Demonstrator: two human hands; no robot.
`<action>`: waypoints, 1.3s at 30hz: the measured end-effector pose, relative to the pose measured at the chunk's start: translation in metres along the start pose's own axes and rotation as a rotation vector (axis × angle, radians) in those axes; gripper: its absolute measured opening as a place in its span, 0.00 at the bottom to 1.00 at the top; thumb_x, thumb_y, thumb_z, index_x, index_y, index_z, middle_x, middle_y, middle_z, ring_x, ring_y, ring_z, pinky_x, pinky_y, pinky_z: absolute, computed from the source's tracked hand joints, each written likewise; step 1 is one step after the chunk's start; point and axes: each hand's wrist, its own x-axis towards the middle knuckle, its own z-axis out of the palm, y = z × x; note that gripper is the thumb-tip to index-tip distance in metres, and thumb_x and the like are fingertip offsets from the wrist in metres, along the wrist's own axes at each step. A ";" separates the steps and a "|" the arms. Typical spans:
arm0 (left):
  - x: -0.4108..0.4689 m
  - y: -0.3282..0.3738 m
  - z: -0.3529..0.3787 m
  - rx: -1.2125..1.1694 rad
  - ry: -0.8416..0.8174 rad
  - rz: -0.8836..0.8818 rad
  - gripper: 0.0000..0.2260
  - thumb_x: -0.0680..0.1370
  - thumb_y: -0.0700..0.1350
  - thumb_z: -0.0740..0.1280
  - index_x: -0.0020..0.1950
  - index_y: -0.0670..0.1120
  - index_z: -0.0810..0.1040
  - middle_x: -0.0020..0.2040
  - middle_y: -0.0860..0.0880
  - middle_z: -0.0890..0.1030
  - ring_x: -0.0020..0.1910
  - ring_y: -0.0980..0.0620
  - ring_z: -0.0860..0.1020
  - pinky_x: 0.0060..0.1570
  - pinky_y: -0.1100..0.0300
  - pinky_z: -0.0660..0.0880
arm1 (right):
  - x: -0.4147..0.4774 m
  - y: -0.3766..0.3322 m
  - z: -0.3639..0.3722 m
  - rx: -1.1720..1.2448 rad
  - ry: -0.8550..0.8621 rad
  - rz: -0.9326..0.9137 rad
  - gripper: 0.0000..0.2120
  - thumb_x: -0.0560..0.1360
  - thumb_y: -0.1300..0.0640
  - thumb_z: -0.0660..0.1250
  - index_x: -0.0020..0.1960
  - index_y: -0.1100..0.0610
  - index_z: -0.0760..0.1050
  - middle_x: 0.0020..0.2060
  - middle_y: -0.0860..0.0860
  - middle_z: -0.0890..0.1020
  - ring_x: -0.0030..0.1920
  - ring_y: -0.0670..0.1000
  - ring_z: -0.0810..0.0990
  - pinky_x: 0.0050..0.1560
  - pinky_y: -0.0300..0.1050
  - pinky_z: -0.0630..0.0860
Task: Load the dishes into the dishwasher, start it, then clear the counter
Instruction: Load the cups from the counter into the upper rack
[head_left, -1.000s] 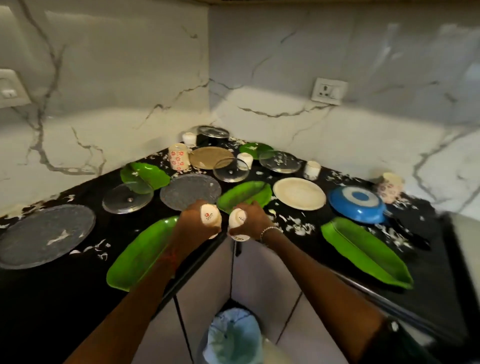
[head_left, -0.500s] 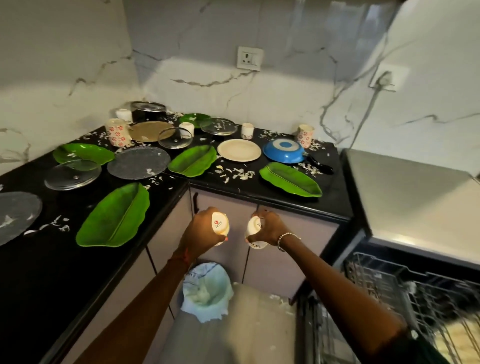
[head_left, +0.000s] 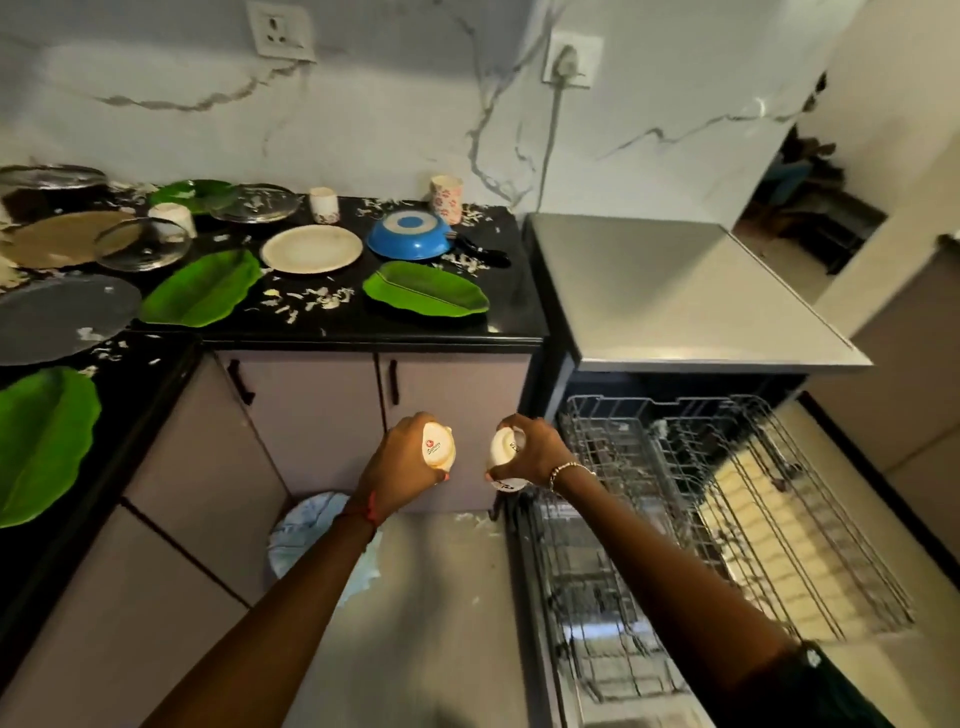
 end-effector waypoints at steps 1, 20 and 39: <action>0.000 0.007 0.011 0.007 -0.028 0.013 0.30 0.64 0.41 0.78 0.62 0.43 0.70 0.59 0.43 0.75 0.57 0.45 0.74 0.48 0.61 0.71 | -0.005 0.013 -0.005 0.009 0.009 0.023 0.33 0.60 0.54 0.79 0.63 0.54 0.70 0.59 0.57 0.72 0.61 0.57 0.71 0.59 0.48 0.71; -0.009 0.157 0.265 -0.041 -0.238 0.062 0.32 0.64 0.37 0.77 0.65 0.40 0.70 0.62 0.40 0.73 0.59 0.41 0.73 0.55 0.55 0.71 | -0.056 0.280 -0.119 0.086 0.023 0.303 0.40 0.59 0.55 0.79 0.67 0.54 0.67 0.63 0.60 0.71 0.63 0.61 0.70 0.63 0.57 0.70; 0.004 0.126 0.357 -0.055 -0.145 -0.045 0.31 0.62 0.34 0.77 0.63 0.39 0.72 0.59 0.41 0.76 0.57 0.44 0.74 0.52 0.61 0.69 | 0.012 0.398 -0.085 0.396 -0.050 0.526 0.30 0.67 0.64 0.74 0.65 0.61 0.66 0.60 0.58 0.75 0.61 0.58 0.73 0.60 0.45 0.71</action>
